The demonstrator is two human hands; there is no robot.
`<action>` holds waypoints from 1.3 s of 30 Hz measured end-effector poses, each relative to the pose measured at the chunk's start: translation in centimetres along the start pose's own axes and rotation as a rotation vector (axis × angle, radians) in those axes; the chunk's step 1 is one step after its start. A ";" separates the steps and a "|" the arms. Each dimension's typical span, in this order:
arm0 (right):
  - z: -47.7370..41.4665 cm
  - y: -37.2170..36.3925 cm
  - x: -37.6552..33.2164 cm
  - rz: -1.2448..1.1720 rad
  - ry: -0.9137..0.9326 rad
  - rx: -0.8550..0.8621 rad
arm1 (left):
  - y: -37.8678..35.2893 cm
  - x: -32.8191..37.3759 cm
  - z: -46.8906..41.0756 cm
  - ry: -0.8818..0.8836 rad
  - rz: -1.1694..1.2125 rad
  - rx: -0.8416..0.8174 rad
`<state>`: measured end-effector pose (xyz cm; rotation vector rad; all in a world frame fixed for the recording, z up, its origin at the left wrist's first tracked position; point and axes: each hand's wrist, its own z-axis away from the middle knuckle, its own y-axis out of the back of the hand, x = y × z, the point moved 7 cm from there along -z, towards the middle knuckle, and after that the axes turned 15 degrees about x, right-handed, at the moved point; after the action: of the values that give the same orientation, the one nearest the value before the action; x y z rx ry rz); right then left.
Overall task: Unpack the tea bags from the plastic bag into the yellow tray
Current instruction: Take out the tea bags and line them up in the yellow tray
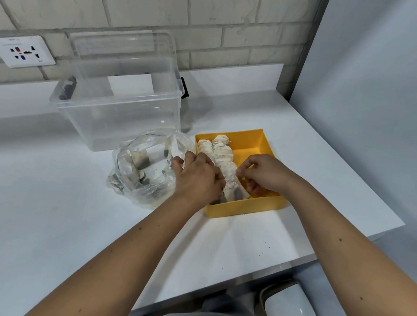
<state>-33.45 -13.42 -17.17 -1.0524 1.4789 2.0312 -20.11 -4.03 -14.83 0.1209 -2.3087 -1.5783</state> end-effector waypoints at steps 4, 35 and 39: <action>-0.6 -0.6 -0.5 0.083 0.076 -0.002 | 0.0 0.0 0.0 0.000 0.012 -0.005; 1.3 0.5 -0.8 0.243 0.170 -0.064 | 0.1 0.1 -0.5 -0.072 -0.068 0.074; 1.3 -0.4 -0.7 0.263 0.145 -0.065 | -0.1 0.0 -0.4 -0.061 -0.086 0.072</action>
<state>-33.14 -11.96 -16.71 -1.1011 1.7132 2.2356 -19.99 -4.45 -14.83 0.1945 -2.4381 -1.5599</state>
